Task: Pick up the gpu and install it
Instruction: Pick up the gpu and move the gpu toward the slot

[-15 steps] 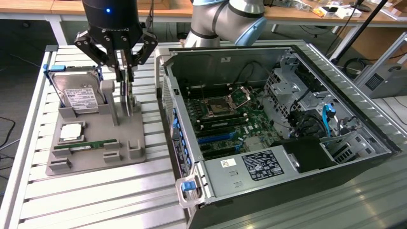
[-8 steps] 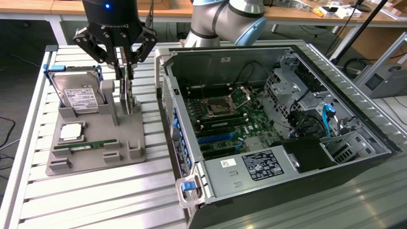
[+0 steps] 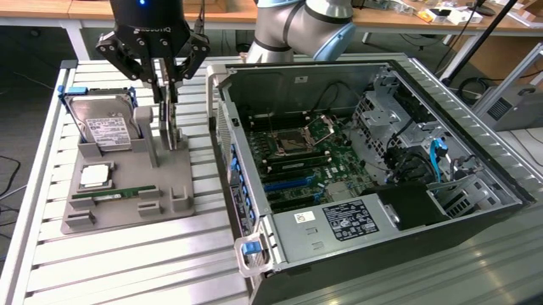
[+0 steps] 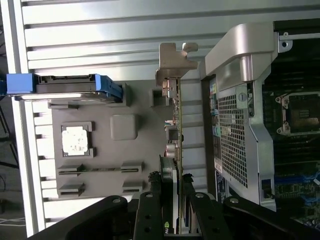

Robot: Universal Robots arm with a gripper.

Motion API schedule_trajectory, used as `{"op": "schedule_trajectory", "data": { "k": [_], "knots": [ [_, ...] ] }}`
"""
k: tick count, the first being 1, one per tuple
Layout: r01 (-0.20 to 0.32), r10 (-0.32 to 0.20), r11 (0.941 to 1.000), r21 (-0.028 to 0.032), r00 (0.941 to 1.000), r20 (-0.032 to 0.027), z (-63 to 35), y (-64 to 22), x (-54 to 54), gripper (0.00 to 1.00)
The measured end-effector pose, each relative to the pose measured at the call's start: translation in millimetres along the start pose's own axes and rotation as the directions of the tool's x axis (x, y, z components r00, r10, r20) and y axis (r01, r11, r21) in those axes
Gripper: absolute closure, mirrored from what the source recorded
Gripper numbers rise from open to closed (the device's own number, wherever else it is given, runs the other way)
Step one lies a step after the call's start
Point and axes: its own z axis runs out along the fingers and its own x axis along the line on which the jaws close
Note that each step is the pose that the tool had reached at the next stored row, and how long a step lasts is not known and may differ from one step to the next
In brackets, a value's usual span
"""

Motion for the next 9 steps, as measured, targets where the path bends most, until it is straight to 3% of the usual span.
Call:
{"op": "schedule_trajectory", "data": {
  "k": [9],
  "knots": [
    [0.000,0.000,1.0000,0.0000,1.0000,0.0000,-6.2,0.2,-0.2,0.73]
  ]
}}
